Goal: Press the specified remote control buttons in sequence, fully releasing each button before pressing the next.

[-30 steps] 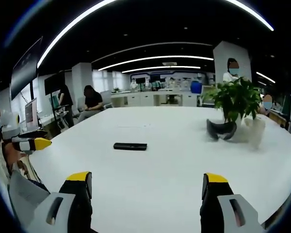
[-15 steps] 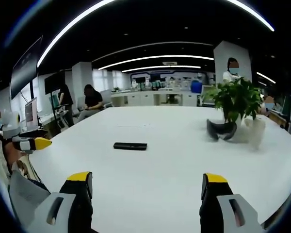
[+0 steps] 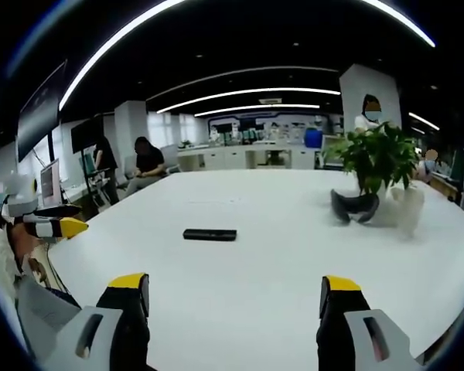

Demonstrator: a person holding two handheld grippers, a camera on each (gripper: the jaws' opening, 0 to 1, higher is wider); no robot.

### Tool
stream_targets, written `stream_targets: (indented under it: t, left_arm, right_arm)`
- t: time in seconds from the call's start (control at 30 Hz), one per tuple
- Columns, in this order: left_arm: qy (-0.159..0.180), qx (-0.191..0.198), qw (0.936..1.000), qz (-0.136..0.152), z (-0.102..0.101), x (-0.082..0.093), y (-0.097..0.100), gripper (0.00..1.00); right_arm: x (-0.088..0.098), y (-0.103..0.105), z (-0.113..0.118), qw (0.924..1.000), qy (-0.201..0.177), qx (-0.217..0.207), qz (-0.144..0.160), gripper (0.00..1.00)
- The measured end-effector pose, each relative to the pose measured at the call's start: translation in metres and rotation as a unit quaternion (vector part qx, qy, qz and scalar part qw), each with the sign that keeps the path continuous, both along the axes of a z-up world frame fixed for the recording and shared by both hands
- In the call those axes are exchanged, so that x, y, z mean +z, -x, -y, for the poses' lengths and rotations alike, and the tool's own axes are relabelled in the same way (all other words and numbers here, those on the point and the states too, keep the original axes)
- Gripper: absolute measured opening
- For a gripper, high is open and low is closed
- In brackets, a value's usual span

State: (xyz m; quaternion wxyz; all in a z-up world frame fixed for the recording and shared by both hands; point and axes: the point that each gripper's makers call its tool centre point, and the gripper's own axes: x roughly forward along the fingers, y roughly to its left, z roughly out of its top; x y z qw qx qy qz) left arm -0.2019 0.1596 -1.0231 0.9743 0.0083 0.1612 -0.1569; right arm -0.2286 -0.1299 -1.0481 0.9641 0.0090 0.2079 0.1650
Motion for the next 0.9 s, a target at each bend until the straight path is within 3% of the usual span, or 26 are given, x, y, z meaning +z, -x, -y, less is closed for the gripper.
stream_targets:
  t: [0.17, 0.47, 0.83, 0.9]
  left_arm:
    - [0.004, -0.011, 0.9998, -0.017, 0.003, 0.000, -0.007, 0.90]
    - [-0.017, -0.059, 0.9981, -0.001, 0.018, 0.018, -0.031, 0.89]
    - [-0.058, -0.129, 0.9898, -0.018, 0.049, 0.022, -0.066, 0.84]
    - [-0.070, -0.154, 0.9853, -0.020, 0.056, 0.020, -0.072, 0.84]
  right_arm:
    - [-0.001, 0.001, -0.004, 1.0000, -0.003, 0.006, -0.002, 0.88]
    - [-0.003, 0.005, -0.013, 0.9991, -0.022, 0.026, -0.024, 0.71]
    - [-0.007, 0.006, -0.019, 0.9965, -0.049, 0.039, -0.056, 0.51]
    - [-0.008, 0.007, -0.021, 0.9957, -0.054, 0.047, -0.059, 0.50]
